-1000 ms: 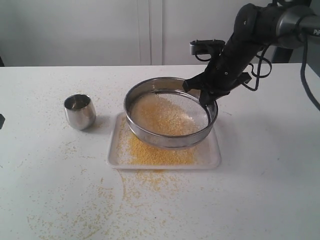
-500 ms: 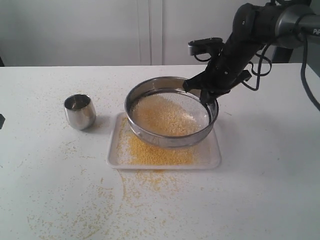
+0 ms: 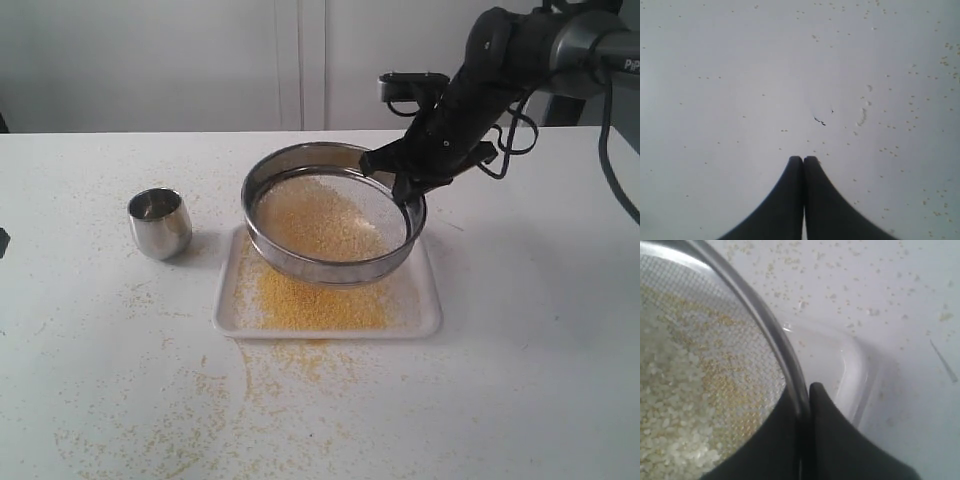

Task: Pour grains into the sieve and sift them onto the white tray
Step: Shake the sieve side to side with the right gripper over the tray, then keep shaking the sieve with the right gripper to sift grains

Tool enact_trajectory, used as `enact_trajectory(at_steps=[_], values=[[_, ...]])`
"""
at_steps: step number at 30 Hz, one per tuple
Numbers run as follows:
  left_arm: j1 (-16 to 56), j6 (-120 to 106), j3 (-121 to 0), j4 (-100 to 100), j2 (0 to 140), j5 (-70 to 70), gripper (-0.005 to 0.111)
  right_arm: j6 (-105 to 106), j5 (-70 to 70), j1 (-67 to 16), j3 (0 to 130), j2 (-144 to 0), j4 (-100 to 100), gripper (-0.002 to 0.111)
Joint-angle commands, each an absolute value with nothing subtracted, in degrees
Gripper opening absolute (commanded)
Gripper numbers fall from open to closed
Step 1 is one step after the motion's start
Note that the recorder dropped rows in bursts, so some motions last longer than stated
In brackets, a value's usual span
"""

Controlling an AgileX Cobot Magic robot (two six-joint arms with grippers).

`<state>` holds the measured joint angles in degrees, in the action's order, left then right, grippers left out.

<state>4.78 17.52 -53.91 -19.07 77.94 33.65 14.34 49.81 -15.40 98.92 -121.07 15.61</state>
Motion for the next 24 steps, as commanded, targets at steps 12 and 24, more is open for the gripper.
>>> enact_trajectory(at_steps=[12,24], values=[[4.67,17.82,-53.71,-19.33,77.30,34.17,0.000,24.03,50.99,-15.62,100.01,-121.90,19.13,0.000],[4.67,17.82,-53.71,-19.33,77.30,34.17,0.000,26.47,51.10,-14.94,99.85,-122.03,20.58,0.000]])
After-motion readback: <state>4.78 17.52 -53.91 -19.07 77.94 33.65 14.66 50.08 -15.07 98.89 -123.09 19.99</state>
